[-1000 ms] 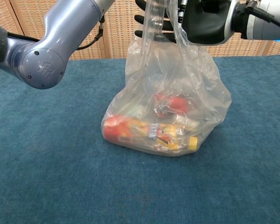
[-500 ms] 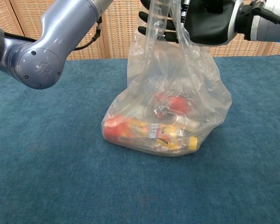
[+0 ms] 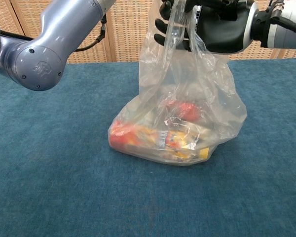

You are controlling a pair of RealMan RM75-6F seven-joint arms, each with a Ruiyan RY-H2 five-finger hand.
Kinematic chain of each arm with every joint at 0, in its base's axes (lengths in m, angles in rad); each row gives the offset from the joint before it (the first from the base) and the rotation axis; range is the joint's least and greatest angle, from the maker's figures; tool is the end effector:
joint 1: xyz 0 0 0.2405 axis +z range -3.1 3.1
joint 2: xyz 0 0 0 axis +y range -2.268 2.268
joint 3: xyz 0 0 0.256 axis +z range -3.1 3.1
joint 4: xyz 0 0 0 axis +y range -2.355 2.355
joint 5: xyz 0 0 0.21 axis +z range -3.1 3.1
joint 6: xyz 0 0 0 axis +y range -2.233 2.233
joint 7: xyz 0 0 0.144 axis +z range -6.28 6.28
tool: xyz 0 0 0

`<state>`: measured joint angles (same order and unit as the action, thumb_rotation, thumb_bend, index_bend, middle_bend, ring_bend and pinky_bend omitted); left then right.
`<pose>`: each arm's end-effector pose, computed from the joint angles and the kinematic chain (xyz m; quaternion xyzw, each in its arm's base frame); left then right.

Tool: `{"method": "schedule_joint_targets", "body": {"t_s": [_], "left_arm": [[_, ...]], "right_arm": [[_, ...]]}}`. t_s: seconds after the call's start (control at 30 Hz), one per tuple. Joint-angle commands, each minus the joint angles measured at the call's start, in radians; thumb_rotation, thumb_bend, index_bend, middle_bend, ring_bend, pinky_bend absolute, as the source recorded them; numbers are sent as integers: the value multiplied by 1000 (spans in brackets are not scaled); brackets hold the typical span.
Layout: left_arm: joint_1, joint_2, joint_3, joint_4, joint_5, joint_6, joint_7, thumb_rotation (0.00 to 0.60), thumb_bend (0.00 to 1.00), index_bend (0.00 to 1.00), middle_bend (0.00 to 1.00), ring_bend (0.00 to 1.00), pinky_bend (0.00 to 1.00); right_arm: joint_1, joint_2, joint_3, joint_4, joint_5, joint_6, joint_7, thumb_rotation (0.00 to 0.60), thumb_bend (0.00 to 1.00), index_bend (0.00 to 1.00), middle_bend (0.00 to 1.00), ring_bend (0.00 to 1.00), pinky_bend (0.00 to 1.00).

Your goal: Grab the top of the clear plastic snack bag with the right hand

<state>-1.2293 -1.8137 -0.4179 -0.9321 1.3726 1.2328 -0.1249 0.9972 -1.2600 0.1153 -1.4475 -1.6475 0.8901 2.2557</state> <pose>0.0573 0.4337 0.0198 -0.6237 -0.1989 -0.6837 0.3226 -0.0722 -0.3794 0.0566 -0.2639 0.8270 -0.4414 0.2272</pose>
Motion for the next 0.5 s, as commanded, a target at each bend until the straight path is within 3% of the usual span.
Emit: {"method": "schedule_joint_targets", "body": {"t_s": [0.03, 0.27, 0.5], "left_arm": [[5, 7, 6, -8, -1, -8, 2, 600, 244, 0, 0, 0, 0], [23, 54, 35, -48, 5, -50, 10, 600, 120, 0, 0, 0, 0], [38, 82, 42, -68, 15, -43, 7, 600, 100, 0, 0, 0, 0]], "right_arm": [[4, 5, -1, 3, 5, -1, -10, 600, 1000, 575, 689, 546, 573], [19, 31, -1, -20, 26, -16, 0, 600, 1000, 618, 726, 577, 626], [30, 43, -11, -29, 32, -31, -1, 600, 1000, 620, 726, 577, 626]]}}
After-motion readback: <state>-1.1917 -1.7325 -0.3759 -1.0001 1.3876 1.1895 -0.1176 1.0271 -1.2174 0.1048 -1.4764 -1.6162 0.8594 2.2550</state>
